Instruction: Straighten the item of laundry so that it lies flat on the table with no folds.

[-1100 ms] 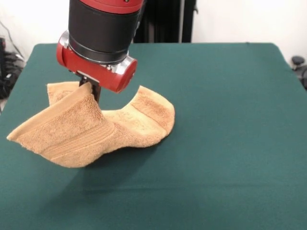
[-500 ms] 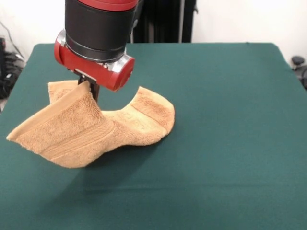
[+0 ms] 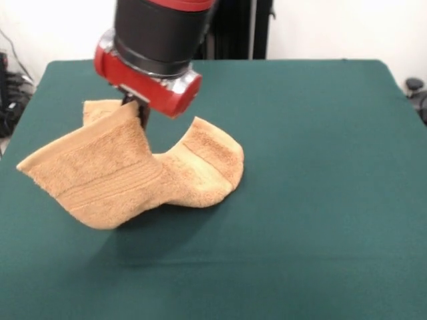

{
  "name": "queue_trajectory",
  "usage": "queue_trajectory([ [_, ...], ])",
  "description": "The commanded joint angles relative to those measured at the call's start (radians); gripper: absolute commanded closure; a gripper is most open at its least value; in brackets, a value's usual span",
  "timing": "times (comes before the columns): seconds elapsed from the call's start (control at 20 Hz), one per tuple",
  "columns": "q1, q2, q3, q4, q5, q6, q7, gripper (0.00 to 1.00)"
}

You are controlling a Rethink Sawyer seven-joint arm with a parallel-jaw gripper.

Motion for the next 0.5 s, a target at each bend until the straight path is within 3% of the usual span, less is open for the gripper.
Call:
queue_trajectory([
  [0.05,0.086,-0.015,-0.022,0.183,0.066,-0.019,0.400,1.00],
  [0.5,0.071,-0.005,-0.005,0.172,0.089,0.026,0.385,1.00],
])
